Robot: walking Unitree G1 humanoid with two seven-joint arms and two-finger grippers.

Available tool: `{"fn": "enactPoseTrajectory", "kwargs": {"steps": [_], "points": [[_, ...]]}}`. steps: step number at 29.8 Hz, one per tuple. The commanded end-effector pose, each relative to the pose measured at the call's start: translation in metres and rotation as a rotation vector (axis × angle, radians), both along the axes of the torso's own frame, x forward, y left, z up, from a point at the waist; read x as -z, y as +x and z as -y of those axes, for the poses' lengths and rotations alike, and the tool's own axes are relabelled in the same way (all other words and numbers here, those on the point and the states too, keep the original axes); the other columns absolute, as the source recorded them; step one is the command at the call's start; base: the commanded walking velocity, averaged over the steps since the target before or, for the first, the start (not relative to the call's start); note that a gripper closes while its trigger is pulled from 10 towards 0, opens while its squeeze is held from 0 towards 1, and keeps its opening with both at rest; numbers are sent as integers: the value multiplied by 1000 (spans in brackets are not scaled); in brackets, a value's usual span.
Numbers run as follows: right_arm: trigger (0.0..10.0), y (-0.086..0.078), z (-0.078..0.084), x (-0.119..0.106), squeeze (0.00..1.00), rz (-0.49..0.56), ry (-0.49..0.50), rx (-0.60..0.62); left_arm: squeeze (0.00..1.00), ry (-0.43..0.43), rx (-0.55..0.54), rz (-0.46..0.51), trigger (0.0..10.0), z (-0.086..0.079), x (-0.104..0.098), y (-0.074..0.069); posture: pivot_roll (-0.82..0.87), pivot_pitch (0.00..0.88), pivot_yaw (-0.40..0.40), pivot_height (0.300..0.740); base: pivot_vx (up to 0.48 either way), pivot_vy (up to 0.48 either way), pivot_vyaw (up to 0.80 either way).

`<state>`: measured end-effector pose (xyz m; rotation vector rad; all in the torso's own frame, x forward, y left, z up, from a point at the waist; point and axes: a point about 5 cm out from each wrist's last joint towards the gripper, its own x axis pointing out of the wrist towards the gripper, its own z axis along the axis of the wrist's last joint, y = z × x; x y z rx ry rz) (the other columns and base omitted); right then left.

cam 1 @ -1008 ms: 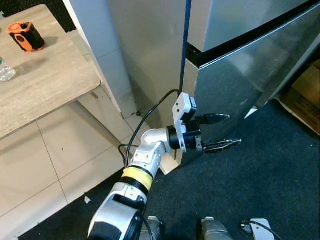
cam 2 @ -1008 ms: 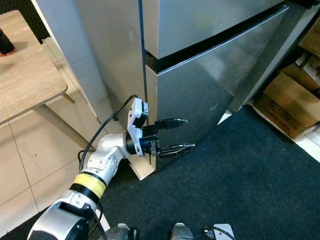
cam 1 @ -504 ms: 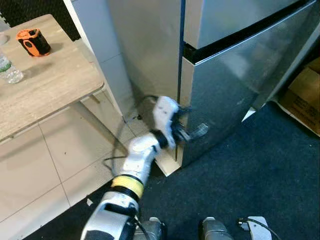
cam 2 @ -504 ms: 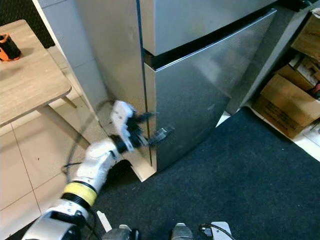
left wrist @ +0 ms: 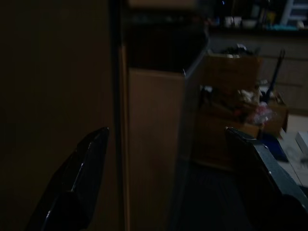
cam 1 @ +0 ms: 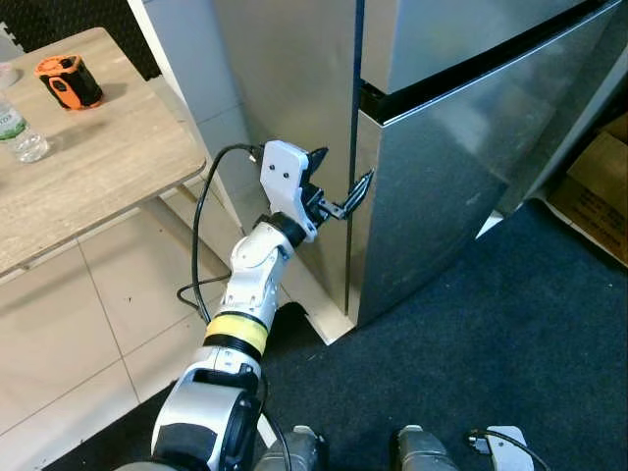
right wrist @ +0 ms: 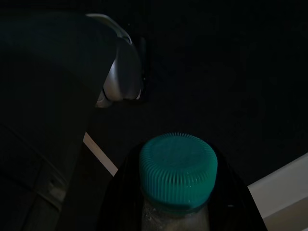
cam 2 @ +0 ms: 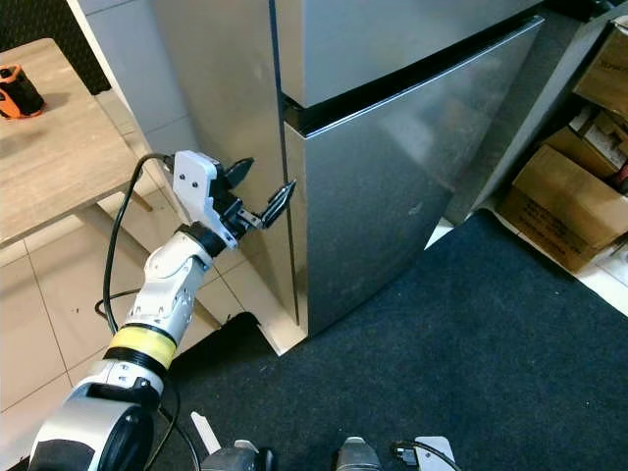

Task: Restocking fridge

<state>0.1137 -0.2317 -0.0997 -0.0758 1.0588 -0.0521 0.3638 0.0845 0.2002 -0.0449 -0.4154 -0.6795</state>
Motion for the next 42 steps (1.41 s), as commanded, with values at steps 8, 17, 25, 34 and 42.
{"fn": "enactPoseTrajectory", "kwargs": {"steps": [8,17,25,34,42], "points": [[10000,-14,2,4,0,-40,-3,20,0,-96,-36,112,10000,4,-42,12,-105,183,63,740,0,0,0],[10000,-14,3,3,0,-38,-6,20,0,-84,6,116,10000,6,-42,13,-102,183,58,740,0,0,0],[10000,-16,2,4,0,-38,-6,19,0,75,3,63,10000,9,-20,17,-107,199,58,740,0,0,0],[10000,-29,1,7,0,-54,-4,15,0,103,-46,-29,10000,10,-10,24,-122,249,59,740,0,0,0],[10000,-33,2,7,0,-55,-6,14,0,85,-58,-65,10000,13,-14,29,-128,270,62,740,0,0,0]]}}
